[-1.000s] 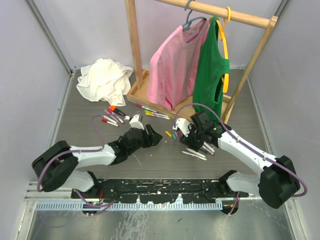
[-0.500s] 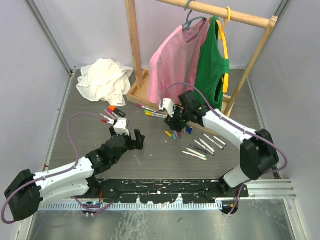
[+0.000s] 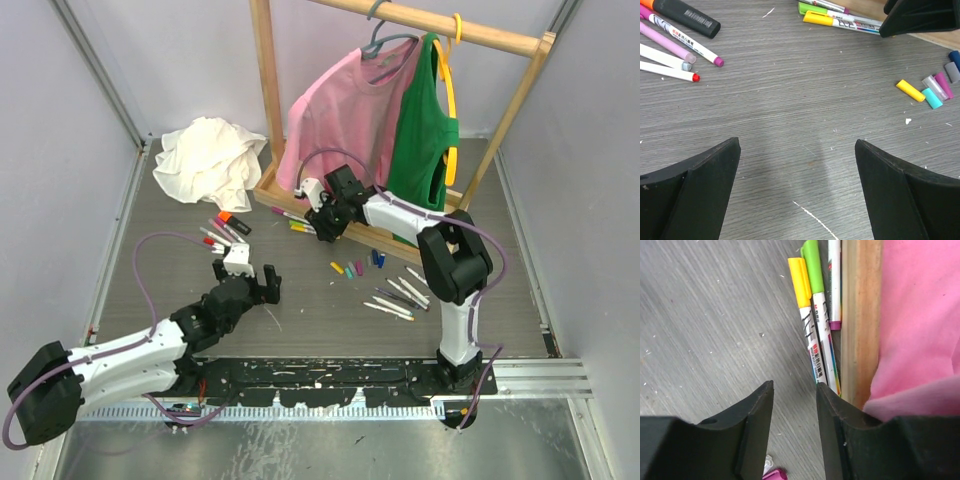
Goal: Open the pen caps
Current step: Pick up the pen from the center of the board.
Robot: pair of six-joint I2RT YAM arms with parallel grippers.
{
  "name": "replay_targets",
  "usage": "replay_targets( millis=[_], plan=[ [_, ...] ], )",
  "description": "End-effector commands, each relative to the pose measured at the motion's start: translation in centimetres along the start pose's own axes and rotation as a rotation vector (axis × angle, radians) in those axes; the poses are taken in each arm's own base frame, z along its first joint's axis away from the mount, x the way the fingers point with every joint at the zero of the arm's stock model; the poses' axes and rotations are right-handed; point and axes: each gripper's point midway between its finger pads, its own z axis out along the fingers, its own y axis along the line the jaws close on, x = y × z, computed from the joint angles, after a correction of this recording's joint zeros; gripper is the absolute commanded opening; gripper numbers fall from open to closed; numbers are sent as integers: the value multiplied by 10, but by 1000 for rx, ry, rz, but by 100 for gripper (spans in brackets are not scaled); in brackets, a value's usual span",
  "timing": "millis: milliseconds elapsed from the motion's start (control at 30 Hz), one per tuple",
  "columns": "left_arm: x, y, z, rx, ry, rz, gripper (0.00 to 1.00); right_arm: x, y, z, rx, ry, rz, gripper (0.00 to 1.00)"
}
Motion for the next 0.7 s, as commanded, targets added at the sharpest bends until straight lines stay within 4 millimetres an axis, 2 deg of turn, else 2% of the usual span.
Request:
replay_targets(
  millis=[0, 333, 667],
  plan=[
    [-16, -1, 5, -24, -50, -22, 98, -23, -13, 1, 57, -37, 57, 43],
    [-16, -3, 8, -31, -39, -15, 98, -13, -15, 14, 64, -1, 83, 36],
    [-16, -3, 8, -30, -39, -15, 98, -2, -23, 20, 99, 36, 84, 36]
  ],
)
